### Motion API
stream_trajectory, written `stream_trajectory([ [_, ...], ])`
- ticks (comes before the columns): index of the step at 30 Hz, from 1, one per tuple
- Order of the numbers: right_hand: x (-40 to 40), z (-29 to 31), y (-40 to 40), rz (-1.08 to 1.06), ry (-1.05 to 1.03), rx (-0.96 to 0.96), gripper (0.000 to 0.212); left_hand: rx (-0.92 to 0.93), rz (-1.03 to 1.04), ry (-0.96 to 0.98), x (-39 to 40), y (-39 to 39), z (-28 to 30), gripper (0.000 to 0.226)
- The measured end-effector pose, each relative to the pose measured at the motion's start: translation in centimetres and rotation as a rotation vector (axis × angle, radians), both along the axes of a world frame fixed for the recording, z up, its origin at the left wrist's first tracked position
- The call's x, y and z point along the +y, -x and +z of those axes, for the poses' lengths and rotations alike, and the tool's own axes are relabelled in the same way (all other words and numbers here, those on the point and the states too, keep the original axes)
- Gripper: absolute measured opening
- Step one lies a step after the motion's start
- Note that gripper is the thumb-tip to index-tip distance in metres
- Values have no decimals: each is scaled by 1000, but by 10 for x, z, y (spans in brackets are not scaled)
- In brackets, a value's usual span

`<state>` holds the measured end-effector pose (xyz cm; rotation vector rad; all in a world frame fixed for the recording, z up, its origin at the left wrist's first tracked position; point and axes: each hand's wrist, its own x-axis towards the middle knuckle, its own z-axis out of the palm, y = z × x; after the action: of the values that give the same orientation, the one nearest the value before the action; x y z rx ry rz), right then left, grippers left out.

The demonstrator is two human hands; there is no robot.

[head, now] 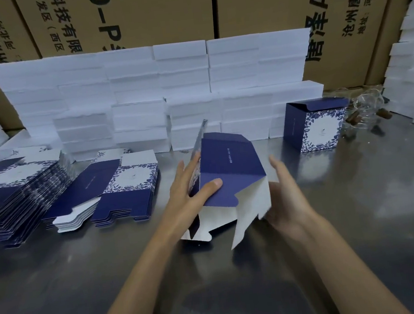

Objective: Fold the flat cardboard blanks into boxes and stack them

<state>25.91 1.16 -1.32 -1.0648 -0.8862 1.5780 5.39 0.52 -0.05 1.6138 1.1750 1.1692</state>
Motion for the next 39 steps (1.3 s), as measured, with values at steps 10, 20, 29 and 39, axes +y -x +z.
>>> stream_trajectory([
  [10,-9,5,-24,-45,96,122,36,197,299,-130,22,7,-17,53],
  [20,-5,2,-33,-8,-13,53,37,-333,50,207,25,33,-16,40],
  [29,-7,3,-37,68,-81,53,43,-412,129,267,22,30,-9,25],
  [39,-8,4,-35,-25,-127,-21,16,-265,140,212,27,29,-12,9],
])
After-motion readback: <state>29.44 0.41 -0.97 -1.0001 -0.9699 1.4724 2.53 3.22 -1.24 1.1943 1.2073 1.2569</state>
